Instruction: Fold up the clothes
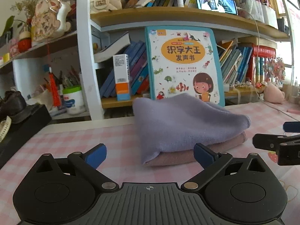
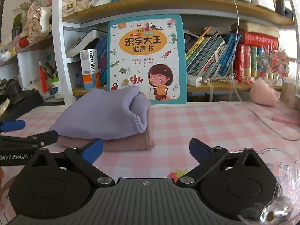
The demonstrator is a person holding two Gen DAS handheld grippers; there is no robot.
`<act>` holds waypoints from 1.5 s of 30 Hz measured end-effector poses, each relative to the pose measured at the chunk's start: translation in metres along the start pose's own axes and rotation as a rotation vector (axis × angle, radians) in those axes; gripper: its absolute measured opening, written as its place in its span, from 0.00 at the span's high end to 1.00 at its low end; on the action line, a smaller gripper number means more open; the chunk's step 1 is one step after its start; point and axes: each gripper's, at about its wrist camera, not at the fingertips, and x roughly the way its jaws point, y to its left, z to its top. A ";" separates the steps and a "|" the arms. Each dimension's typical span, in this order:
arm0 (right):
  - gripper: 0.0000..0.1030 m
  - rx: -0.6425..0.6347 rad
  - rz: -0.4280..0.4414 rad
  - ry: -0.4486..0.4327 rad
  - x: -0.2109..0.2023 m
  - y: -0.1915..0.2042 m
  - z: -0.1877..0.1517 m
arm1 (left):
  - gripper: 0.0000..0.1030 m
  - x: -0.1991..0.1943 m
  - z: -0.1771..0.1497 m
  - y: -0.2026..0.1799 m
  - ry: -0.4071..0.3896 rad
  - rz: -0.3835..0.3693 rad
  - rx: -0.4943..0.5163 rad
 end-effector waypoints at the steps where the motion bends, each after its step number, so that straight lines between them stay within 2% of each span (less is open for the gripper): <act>1: 0.03 -0.007 -0.011 -0.008 -0.002 0.001 -0.001 | 0.02 -0.001 -0.001 0.001 -0.002 0.010 -0.007; 7: 0.01 -0.054 -0.052 -0.036 -0.009 0.009 -0.003 | 0.00 -0.006 -0.004 0.005 -0.010 0.044 -0.033; 13: 0.00 -0.110 -0.044 0.006 -0.001 0.017 -0.003 | 0.00 -0.004 -0.004 0.005 0.005 0.040 -0.032; 45: 0.00 -0.093 -0.042 0.049 0.006 0.014 -0.003 | 0.00 -0.001 -0.003 -0.001 0.027 0.022 -0.005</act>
